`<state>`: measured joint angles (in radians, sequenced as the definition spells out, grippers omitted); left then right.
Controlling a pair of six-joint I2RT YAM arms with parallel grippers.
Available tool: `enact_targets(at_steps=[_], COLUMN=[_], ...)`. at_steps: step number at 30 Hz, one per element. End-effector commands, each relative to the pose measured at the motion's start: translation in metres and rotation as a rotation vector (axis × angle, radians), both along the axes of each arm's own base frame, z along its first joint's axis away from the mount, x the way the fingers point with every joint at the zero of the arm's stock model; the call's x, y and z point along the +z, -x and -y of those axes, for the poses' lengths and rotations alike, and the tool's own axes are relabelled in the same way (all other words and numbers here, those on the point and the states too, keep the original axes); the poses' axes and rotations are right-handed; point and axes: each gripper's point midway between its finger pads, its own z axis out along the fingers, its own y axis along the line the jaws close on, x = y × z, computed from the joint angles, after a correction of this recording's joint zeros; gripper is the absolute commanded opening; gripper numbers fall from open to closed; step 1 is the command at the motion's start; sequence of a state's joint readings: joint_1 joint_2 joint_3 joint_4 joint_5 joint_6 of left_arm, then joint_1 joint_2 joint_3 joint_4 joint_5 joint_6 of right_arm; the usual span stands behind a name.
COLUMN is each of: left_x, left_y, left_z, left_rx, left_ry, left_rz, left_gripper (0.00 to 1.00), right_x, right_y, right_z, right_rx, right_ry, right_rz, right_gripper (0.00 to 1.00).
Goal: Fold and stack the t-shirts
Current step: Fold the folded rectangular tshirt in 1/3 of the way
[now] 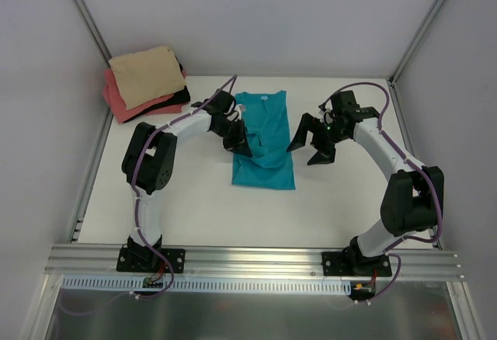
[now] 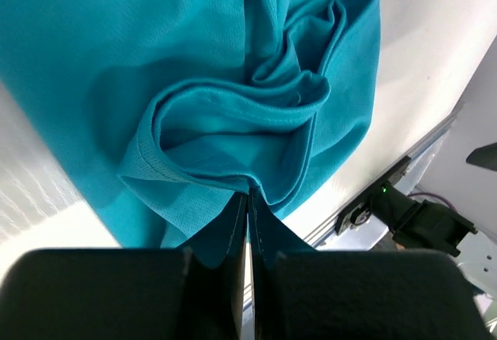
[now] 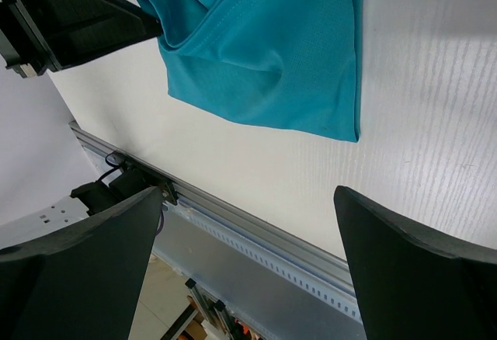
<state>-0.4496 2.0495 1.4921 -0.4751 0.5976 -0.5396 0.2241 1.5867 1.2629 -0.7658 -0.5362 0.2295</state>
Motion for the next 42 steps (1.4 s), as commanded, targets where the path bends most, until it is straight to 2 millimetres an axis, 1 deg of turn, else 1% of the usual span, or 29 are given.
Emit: enact_targets(at_steps=[1, 6, 12, 13, 14, 15, 16, 17, 19, 21, 24, 27, 29, 30, 33, 34, 36, 37, 38, 39, 40, 41, 42], left_x=[0.004, 0.006, 0.002, 0.0, -0.001, -0.002, -0.007, -0.006, -0.012, -0.013, -0.01, -0.001, 0.008, 0.016, 0.033, 0.049, 0.065, 0.078, 0.085, 0.092, 0.097, 0.099, 0.095], left_y=[-0.02, -0.035, -0.049, -0.05, -0.053, -0.054, -0.055, -0.057, -0.057, -0.06, -0.059, -0.056, -0.052, -0.053, -0.055, -0.055, -0.057, -0.054, -0.052, -0.051, -0.041, -0.034, -0.027], left_z=[-0.009, -0.007, -0.002, -0.001, 0.001, 0.002, 0.003, 0.003, 0.0, -0.004, -0.014, -0.022, -0.026, -0.03, -0.032, -0.03, -0.028, -0.027, -0.026, -0.025, -0.027, -0.026, -0.029], left_rx=[0.067, 0.094, 0.131, 0.14, 0.142, 0.146, 0.15, 0.154, 0.158, 0.166, 0.169, 0.149, 0.142, 0.14, 0.143, 0.144, 0.153, 0.151, 0.147, 0.137, 0.122, 0.097, 0.059], left_ry=[-0.04, -0.044, -0.055, -0.054, -0.048, -0.046, -0.05, -0.049, -0.073, -0.104, -0.148, -0.175, -0.183, -0.189, -0.159, -0.131, -0.102, -0.07, -0.047, -0.02, -0.006, 0.013, 0.008], left_rz=[0.016, 0.027, 0.008, -0.001, -0.003, -0.007, -0.017, -0.014, -0.028, -0.011, 0.007, 0.036, 0.046, 0.07, 0.092, 0.116, 0.143, 0.158, 0.159, 0.177, 0.184, 0.184, 0.198], left_gripper=[0.0, 0.0, 0.0, 0.02, 0.09, 0.22, 0.72, 0.98, 0.99, 0.99, 0.99, 0.98, 0.99, 0.99, 0.99, 0.99, 0.99, 0.99, 0.99, 0.99, 0.99, 0.99, 0.99], right_x=[0.014, 0.011, 0.01, 0.009, 0.009, 0.008, 0.008, 0.007, 0.005, 0.005, 0.004, 0.004, 0.006, 0.006, 0.007, 0.007, 0.004, 0.002, -0.001, -0.01, -0.014, -0.019, -0.033], right_y=[0.004, 0.005, 0.006, 0.007, 0.007, 0.007, 0.007, 0.008, 0.008, 0.009, 0.009, 0.008, 0.005, 0.004, 0.0, -0.001, 0.0, 0.0, 0.0, 0.005, 0.007, 0.008, 0.019], right_z=[0.004, 0.003, 0.003, 0.003, 0.003, 0.003, 0.004, 0.003, 0.004, 0.004, 0.004, 0.003, 0.001, 0.0, -0.003, -0.003, -0.005, -0.004, -0.004, -0.003, -0.002, -0.003, -0.002], right_rx=[0.005, 0.016, 0.027, 0.029, 0.032, 0.03, 0.03, 0.037, 0.036, 0.043, 0.048, 0.053, 0.056, 0.056, 0.059, 0.06, 0.063, 0.061, 0.063, 0.06, 0.058, 0.055, 0.054], right_ry=[-0.003, -0.003, -0.009, -0.008, -0.01, -0.01, -0.01, -0.01, -0.014, -0.017, -0.021, -0.027, -0.038, -0.042, -0.055, -0.059, -0.061, -0.057, -0.057, -0.054, -0.054, -0.051, -0.044], right_rz=[0.035, 0.029, 0.026, 0.023, 0.02, 0.019, 0.018, 0.018, 0.012, 0.011, 0.008, 0.007, 0.014, 0.016, 0.024, 0.026, 0.022, 0.02, 0.027, 0.008, 0.002, 0.007, -0.026], right_gripper=[0.99, 1.0, 1.0, 0.99, 1.0, 1.0, 0.99, 0.99, 0.99, 0.99, 0.99, 1.0, 1.0, 0.99, 1.0, 0.99, 1.0, 0.99, 1.0, 0.99, 0.99, 0.99, 0.99])
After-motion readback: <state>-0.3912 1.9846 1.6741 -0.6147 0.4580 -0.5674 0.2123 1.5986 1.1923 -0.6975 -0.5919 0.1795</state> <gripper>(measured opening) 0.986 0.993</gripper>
